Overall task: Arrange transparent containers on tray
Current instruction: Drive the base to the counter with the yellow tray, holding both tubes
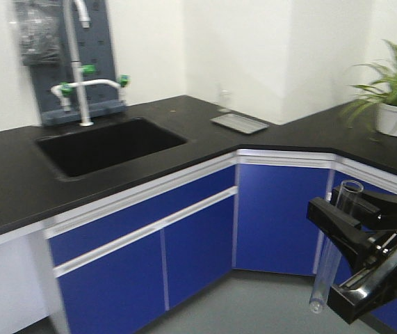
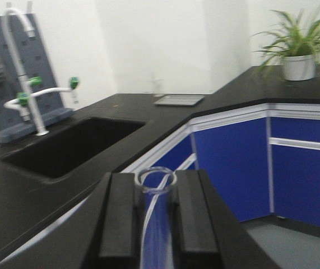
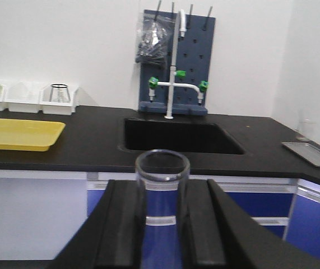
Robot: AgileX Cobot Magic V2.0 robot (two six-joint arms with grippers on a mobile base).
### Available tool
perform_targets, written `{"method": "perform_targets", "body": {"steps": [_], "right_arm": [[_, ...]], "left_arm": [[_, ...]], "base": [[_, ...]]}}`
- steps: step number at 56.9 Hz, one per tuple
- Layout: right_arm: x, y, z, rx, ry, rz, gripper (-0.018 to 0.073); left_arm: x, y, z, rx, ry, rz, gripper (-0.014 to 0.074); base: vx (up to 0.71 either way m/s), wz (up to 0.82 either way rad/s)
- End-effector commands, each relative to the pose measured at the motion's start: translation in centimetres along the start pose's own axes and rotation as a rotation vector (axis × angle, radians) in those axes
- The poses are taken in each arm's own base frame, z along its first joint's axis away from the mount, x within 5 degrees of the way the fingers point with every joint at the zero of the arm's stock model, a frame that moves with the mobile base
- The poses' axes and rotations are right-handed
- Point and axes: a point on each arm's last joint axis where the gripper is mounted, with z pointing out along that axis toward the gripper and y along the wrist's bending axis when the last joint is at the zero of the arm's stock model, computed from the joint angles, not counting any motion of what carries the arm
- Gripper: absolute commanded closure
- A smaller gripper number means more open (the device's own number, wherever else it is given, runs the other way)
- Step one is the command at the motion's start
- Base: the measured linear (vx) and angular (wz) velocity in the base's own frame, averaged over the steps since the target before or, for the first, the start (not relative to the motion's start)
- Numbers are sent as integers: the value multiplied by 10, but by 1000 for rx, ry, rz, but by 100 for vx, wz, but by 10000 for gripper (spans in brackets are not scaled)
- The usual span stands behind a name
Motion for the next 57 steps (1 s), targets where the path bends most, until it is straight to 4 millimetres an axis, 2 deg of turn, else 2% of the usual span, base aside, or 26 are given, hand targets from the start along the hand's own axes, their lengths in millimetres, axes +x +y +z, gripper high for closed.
{"method": "perform_targets", "body": {"steps": [1,32,57], "right_arm": [[-17,2,-3,-30,-88,-1,572],[-17,2,-3,-30,-88,-1,572],[-17,2,-3,-30,-88,-1,572]], "left_arm": [[-15,-3,0,32,-90,-20,603],[-15,-3,0,32,-90,-20,603],[-15,-3,0,32,-90,-20,603]], "base": [[-9,57],[4,60],[21,32]]}}
